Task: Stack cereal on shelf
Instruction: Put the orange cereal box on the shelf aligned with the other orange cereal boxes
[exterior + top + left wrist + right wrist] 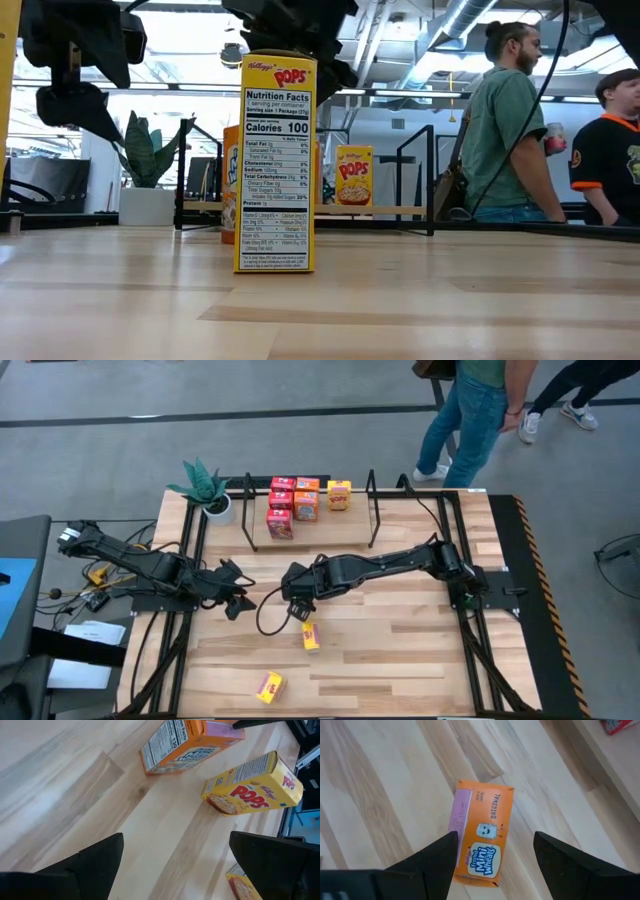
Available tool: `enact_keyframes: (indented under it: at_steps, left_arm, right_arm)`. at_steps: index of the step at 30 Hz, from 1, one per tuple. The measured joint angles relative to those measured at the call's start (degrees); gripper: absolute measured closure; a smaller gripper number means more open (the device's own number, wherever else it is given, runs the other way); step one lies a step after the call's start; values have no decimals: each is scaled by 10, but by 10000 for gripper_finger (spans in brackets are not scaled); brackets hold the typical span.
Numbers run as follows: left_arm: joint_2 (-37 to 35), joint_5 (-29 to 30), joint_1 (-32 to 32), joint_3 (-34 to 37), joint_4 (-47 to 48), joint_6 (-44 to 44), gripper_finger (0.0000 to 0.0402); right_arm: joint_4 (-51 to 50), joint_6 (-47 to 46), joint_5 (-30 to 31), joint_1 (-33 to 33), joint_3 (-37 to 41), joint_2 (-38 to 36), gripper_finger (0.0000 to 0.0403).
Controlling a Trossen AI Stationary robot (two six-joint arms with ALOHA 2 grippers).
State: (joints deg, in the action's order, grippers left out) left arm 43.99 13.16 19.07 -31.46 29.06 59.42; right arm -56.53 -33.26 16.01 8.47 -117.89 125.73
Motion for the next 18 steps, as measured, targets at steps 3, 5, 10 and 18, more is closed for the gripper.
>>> enact_keyframes:
  at_steps: [3,5,10,18]
  left_arm:
    - [0,-1,0,0,0,5,47]
    - [0,-4,0,0,0,12,47]
    - [0,-4,0,0,0,23,47]
    - [0,-4,0,0,0,17,47]
  right_arm:
    - [0,-2,5,0,0,0,117]
    - [0,-3,5,0,0,0,117]
    - [-7,6,5,0,-5,0,117]
    - [-131,50,-24,2,-110,-23,117]
